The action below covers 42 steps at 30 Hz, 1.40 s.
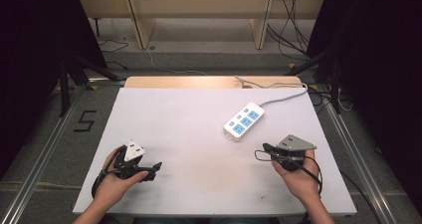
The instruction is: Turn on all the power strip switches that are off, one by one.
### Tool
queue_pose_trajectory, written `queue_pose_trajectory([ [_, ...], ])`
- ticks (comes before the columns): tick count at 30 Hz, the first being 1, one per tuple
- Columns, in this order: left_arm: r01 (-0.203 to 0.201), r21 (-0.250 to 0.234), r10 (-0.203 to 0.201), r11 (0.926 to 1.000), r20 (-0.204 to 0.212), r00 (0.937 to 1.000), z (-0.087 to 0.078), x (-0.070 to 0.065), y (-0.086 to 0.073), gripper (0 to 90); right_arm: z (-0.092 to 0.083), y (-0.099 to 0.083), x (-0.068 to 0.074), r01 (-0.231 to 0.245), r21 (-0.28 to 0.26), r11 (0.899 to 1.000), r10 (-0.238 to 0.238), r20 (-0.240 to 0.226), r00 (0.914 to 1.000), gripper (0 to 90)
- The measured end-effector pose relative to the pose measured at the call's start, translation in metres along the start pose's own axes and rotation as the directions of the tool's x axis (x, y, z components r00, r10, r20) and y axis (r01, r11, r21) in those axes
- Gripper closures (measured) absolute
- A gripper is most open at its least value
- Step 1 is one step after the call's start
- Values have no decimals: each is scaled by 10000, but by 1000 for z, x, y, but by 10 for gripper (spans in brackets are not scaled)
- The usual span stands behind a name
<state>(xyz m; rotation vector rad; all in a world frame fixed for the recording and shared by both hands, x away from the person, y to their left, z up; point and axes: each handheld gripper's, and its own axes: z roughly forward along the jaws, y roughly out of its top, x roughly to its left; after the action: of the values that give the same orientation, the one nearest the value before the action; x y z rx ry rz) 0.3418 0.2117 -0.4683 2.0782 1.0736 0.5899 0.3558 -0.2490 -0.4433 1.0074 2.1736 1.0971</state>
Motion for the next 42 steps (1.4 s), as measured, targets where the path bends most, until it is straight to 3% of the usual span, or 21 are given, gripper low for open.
queue_pose_trajectory([
  [20,-32,39,32,10000,12,10000,0,0,0,158,19,30,-18,-180,446,9988,160,449,9989,900],
  [42,-51,52,51,10000,-33,10000,0,1,0,158,34,56,-31,-167,818,9965,130,458,9989,900],
])
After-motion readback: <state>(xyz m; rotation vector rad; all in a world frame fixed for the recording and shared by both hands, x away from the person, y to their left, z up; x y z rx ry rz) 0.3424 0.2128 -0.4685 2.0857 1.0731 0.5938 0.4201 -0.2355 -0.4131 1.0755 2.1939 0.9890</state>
